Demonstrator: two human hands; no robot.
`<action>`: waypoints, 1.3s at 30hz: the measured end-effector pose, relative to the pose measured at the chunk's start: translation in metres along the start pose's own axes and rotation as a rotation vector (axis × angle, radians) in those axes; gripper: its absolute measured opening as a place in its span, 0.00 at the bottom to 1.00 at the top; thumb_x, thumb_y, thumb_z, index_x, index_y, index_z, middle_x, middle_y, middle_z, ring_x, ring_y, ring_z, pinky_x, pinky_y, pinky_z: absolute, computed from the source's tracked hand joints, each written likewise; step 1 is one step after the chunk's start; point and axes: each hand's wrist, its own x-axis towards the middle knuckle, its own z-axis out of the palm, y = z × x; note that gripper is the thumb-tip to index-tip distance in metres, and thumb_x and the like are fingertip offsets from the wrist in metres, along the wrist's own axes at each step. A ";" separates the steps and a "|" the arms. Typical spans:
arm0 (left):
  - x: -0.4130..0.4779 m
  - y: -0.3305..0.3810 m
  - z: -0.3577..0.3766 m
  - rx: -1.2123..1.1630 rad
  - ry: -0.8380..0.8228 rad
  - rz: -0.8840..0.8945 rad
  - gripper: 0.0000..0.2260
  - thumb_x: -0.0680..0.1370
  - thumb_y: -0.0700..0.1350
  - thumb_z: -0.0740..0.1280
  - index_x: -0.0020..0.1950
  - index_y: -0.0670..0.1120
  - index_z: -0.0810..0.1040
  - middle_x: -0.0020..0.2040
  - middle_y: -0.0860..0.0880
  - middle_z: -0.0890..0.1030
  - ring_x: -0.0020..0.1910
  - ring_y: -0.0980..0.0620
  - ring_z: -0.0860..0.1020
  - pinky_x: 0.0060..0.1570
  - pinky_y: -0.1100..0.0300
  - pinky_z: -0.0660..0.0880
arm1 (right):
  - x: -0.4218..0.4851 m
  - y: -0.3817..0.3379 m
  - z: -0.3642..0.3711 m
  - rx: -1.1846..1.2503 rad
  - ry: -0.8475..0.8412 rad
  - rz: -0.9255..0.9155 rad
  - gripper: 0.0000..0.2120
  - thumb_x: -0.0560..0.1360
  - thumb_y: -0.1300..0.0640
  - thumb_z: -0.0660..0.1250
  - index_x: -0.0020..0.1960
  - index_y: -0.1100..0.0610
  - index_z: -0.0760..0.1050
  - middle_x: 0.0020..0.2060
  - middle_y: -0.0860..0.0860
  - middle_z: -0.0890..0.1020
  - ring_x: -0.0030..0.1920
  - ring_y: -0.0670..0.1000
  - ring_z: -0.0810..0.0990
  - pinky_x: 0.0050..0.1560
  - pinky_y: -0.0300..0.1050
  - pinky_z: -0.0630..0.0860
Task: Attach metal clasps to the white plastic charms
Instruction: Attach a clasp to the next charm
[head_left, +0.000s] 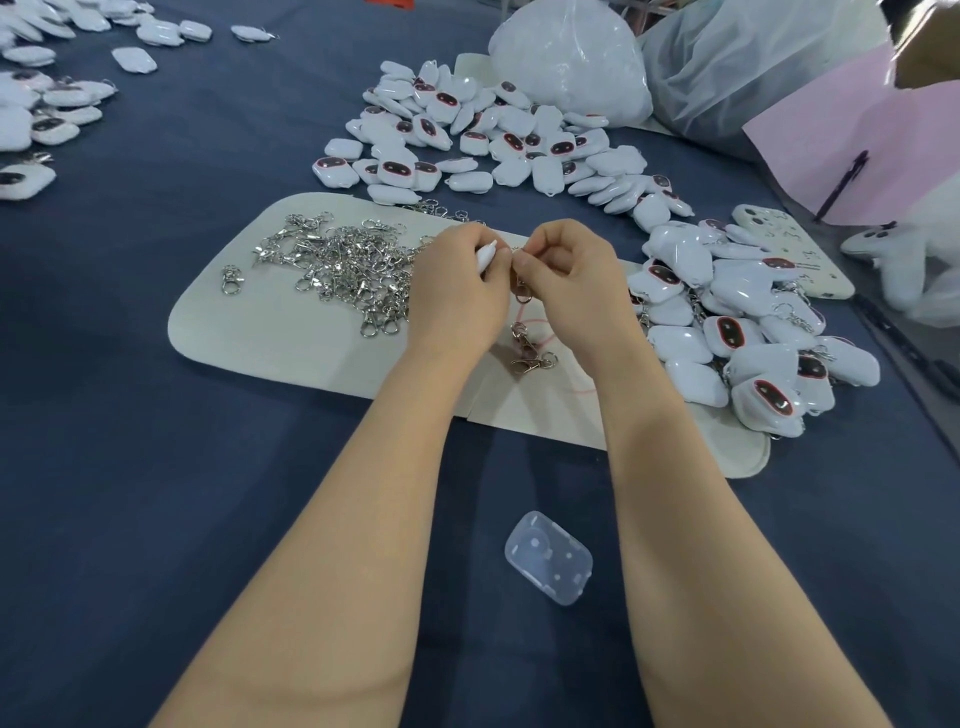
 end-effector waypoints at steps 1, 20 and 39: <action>0.000 0.000 0.000 0.007 -0.002 -0.005 0.05 0.78 0.40 0.64 0.46 0.40 0.79 0.43 0.48 0.79 0.42 0.52 0.74 0.39 0.64 0.66 | 0.000 0.000 0.000 -0.005 -0.011 -0.005 0.04 0.75 0.67 0.65 0.44 0.61 0.70 0.31 0.51 0.78 0.32 0.49 0.76 0.42 0.45 0.76; 0.001 -0.002 0.002 0.072 -0.045 0.005 0.05 0.78 0.40 0.64 0.49 0.41 0.79 0.48 0.48 0.80 0.45 0.53 0.73 0.40 0.67 0.63 | 0.001 0.003 -0.001 0.128 -0.024 0.102 0.03 0.77 0.67 0.62 0.45 0.62 0.72 0.33 0.55 0.78 0.34 0.49 0.77 0.49 0.51 0.78; 0.003 -0.002 0.002 0.065 -0.080 -0.103 0.08 0.80 0.43 0.61 0.54 0.40 0.77 0.46 0.49 0.76 0.44 0.52 0.72 0.37 0.66 0.63 | 0.001 0.005 0.003 -0.180 0.007 -0.083 0.05 0.76 0.62 0.66 0.47 0.55 0.70 0.40 0.55 0.80 0.41 0.54 0.79 0.47 0.44 0.76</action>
